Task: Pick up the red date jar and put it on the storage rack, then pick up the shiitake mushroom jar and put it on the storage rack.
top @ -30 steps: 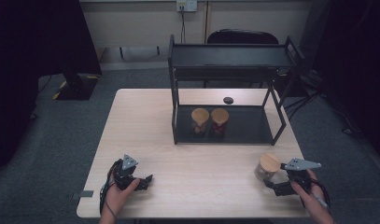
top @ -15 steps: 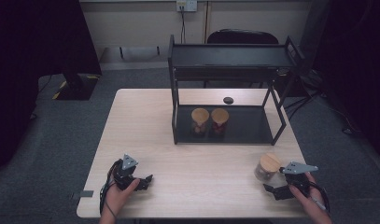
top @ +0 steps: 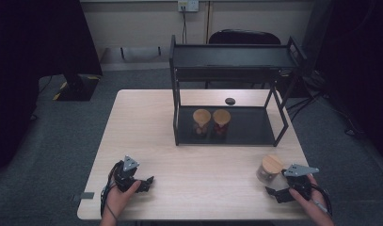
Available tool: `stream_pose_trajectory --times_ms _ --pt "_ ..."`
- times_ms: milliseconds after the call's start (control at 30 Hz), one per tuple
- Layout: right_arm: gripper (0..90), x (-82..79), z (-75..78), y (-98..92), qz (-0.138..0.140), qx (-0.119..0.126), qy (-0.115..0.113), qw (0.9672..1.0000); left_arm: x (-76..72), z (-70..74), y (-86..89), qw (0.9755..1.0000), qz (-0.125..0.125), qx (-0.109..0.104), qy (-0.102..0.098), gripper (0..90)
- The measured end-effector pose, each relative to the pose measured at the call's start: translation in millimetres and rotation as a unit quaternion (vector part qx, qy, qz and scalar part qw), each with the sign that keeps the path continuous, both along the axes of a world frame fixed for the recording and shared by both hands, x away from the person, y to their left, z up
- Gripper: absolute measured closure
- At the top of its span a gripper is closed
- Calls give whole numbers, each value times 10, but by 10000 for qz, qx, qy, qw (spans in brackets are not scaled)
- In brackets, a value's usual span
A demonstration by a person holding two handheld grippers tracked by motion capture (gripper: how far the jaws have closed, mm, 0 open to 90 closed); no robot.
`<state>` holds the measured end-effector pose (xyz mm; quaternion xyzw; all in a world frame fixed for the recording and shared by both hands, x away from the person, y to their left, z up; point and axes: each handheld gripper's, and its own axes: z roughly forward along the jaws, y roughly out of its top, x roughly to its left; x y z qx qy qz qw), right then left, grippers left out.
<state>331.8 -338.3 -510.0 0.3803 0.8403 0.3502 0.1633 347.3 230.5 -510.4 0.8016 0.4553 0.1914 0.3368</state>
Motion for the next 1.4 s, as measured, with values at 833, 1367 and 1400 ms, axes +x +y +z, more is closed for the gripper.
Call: stream_pose_trajectory --times_ms 833,1367,1400 --pt "18 11 56 -25 -59 230 -84 9997 1 0 0 10000 0 -1 2 2" --pt "62 91 131 49 -112 448 -274 9986 1 0 1 10000 -2 1 3 2" --pt "79 96 134 56 -107 471 -275 9985 1 0 1 10000 -2 0 3 2"
